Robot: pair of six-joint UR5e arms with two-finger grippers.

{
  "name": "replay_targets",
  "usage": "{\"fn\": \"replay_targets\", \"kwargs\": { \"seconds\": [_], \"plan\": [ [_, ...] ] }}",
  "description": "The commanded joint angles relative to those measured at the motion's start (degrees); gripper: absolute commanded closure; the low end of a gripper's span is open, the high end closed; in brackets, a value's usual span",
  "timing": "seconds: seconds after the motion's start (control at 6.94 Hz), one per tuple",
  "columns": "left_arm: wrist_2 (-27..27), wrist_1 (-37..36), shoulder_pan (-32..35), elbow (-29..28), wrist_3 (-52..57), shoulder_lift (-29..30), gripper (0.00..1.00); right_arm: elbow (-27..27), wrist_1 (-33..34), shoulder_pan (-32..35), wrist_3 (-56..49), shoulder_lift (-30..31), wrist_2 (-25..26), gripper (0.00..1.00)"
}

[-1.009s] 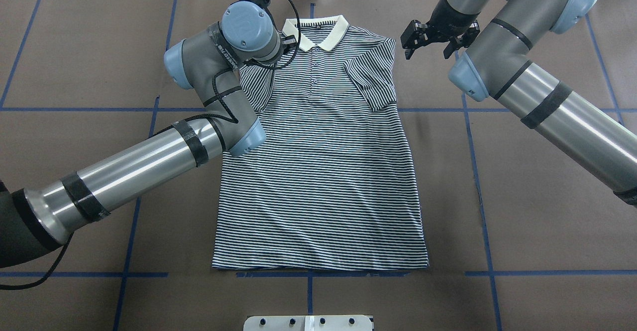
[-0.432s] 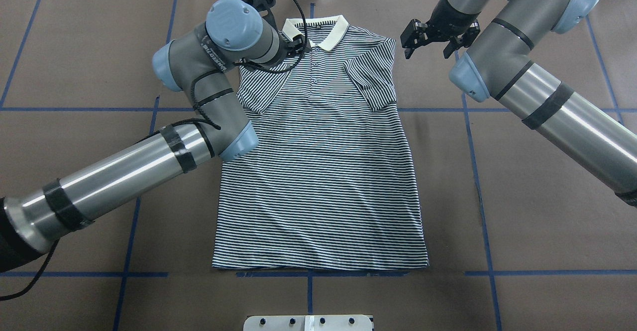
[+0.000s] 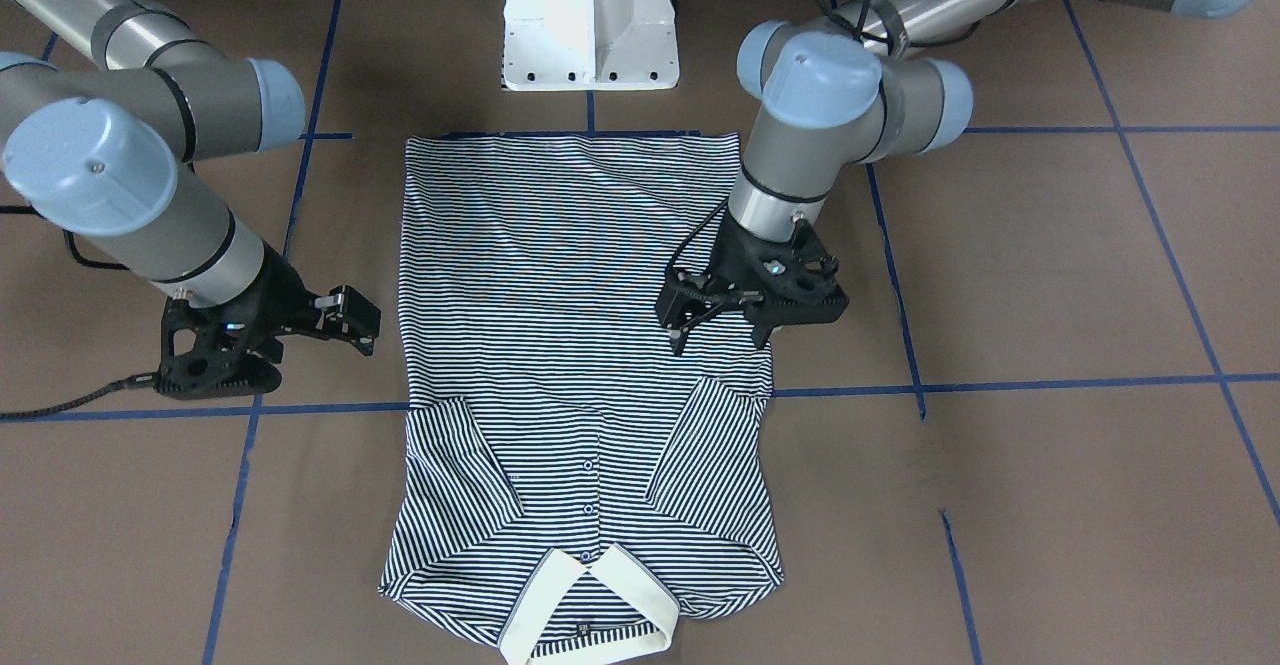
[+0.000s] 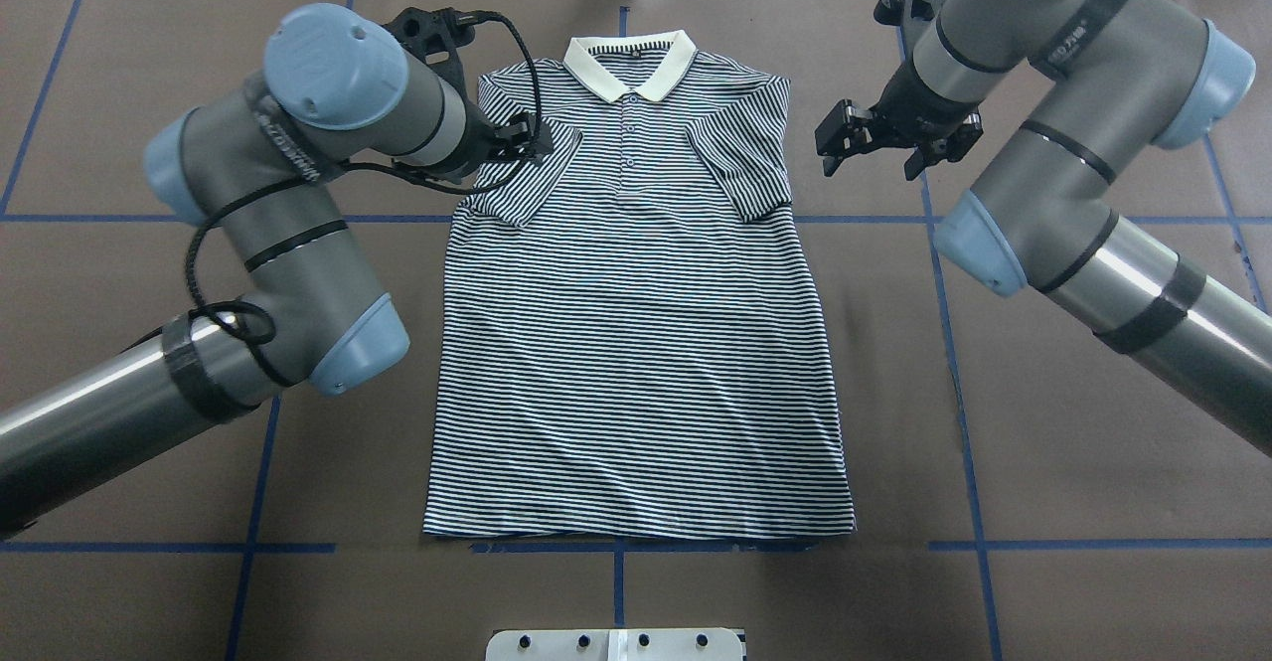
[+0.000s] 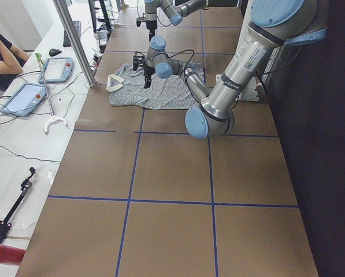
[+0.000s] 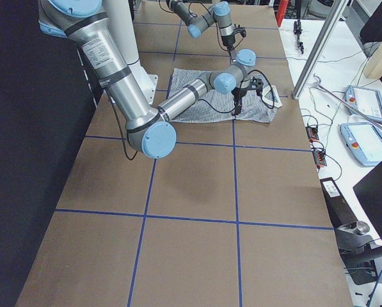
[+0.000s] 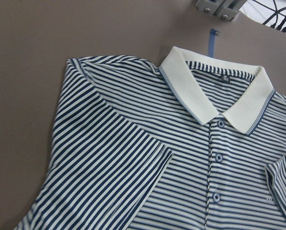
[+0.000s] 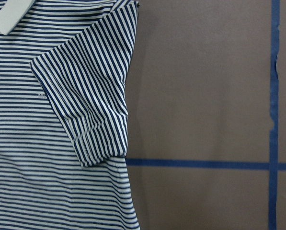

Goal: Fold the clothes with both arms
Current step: 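Move both grippers down to the shirt's side edges near the hem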

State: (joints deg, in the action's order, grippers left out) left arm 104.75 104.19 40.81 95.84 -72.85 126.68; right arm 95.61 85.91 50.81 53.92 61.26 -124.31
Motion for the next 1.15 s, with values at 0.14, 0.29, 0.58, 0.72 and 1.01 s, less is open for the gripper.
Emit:
{"fn": "replay_targets", "kwargs": {
  "seconds": [0.14,0.29,0.58,0.72,1.01],
  "plan": [
    [1.16,-6.90,-0.38,18.56,3.77,-11.61,0.00,14.93,-0.57,-14.21,15.48,11.40,12.76,0.00],
    [0.99,-6.98,-0.38,21.21,3.77,-12.85,0.00,19.48,-0.66,-18.78,21.08,14.99,14.00,0.00],
    [0.72,-6.99,-0.47,21.32,3.77,-12.25,0.00,21.55,-4.50,-28.35,29.44,18.00,20.65,0.00],
    [0.72,-6.90,-0.56,21.23,3.77,-12.07,0.00,21.55,-5.40,-30.58,31.14,18.45,22.26,0.00],
    [0.72,-6.90,-0.56,21.32,3.77,-11.72,0.00,21.02,-5.41,-33.76,33.09,20.12,25.16,0.00]
  ]
}}
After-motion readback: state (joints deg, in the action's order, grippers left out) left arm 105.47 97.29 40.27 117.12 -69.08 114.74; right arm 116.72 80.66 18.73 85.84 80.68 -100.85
